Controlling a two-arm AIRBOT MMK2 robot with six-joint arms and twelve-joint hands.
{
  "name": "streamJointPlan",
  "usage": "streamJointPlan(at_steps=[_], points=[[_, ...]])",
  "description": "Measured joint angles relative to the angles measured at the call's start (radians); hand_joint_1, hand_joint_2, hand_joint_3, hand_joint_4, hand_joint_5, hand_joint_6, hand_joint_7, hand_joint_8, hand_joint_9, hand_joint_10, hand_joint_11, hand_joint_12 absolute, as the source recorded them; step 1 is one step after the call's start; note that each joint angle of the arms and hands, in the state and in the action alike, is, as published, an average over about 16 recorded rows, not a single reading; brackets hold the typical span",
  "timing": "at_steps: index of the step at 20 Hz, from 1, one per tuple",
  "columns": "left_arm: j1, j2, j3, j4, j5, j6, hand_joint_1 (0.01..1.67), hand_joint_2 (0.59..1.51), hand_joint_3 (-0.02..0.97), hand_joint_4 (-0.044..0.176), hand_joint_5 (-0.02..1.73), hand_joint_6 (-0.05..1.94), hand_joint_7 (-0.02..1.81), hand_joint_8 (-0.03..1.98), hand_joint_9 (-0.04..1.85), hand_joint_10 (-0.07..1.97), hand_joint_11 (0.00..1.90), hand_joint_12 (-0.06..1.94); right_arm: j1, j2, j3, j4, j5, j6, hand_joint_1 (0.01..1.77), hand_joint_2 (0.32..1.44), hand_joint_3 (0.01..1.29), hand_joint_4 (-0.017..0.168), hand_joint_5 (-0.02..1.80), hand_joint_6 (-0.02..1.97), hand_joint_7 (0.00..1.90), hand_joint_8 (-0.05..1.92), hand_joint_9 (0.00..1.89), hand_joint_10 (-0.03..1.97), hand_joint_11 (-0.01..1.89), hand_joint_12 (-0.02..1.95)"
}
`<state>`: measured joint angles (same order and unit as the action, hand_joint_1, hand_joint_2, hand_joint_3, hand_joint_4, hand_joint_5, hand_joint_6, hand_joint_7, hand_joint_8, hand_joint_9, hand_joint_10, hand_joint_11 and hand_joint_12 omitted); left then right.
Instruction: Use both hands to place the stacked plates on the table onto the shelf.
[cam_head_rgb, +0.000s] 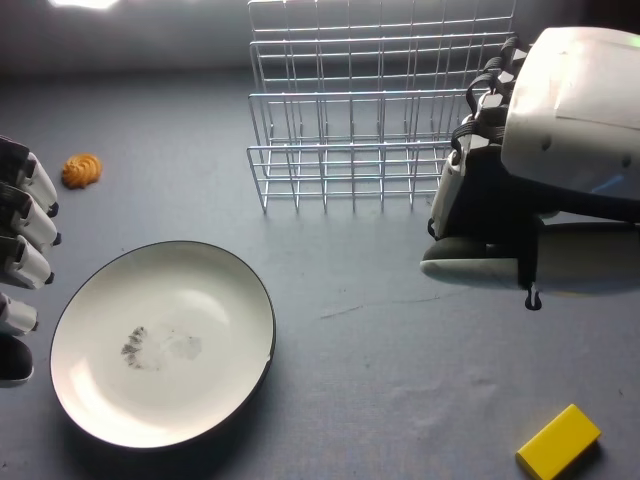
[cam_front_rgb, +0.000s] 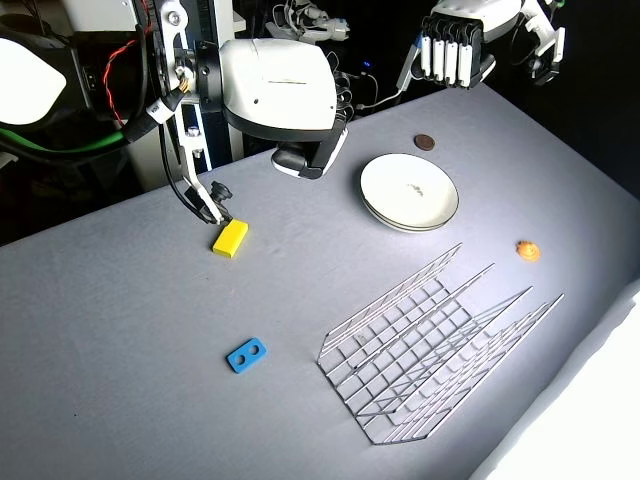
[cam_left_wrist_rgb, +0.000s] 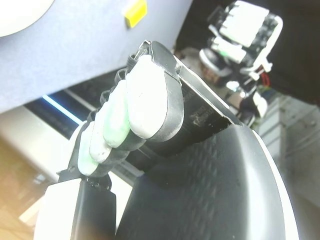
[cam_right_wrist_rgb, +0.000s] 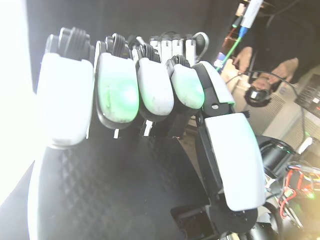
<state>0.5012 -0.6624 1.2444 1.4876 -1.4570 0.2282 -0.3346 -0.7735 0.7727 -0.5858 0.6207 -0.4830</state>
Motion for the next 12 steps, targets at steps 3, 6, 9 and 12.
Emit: streamJointPlan(at_steps=[3,6,9,12], points=[[0.0,0.0,0.001,0.001,-0.003,0.001,0.14,1.116,0.072,0.035,0.57,0.68,0.56,0.69,0.55,0.63,0.62,0.64,0.0,0.001,0.0,0.003,0.0,-0.001,0.19,1.17,0.04,0.034,0.58,0.77,0.63,0.73,0.66,0.76,0.75,0.72],[0.0,0.0,0.002,0.002,-0.009,0.001,0.11,1.104,0.064,0.027,0.45,0.53,0.44,0.53,0.43,0.49,0.48,0.5,0.0,0.002,0.0,0.006,0.001,-0.006,0.17,1.14,0.03,0.026,0.46,0.6,0.49,0.57,0.52,0.59,0.59,0.55],[0.0,0.0,0.002,0.003,-0.014,0.002,0.08,1.086,0.06,0.017,0.33,0.38,0.33,0.38,0.31,0.36,0.36,0.36,0.0,0.002,0.0,0.0,0.003,-0.003,0.15,1.09,0.03,0.017,0.34,0.45,0.37,0.43,0.39,0.44,0.44,0.41],[0.0,-0.001,0.001,0.005,-0.023,0.002,0.02,1.049,0.05,-0.002,0.08,0.06,0.08,0.07,0.07,0.05,0.1,0.05,0.0,0.001,0.002,-0.022,0.004,0.022,0.1,1.02,0.03,-0.002,0.11,0.13,0.12,0.11,0.12,0.11,0.16,0.08]])
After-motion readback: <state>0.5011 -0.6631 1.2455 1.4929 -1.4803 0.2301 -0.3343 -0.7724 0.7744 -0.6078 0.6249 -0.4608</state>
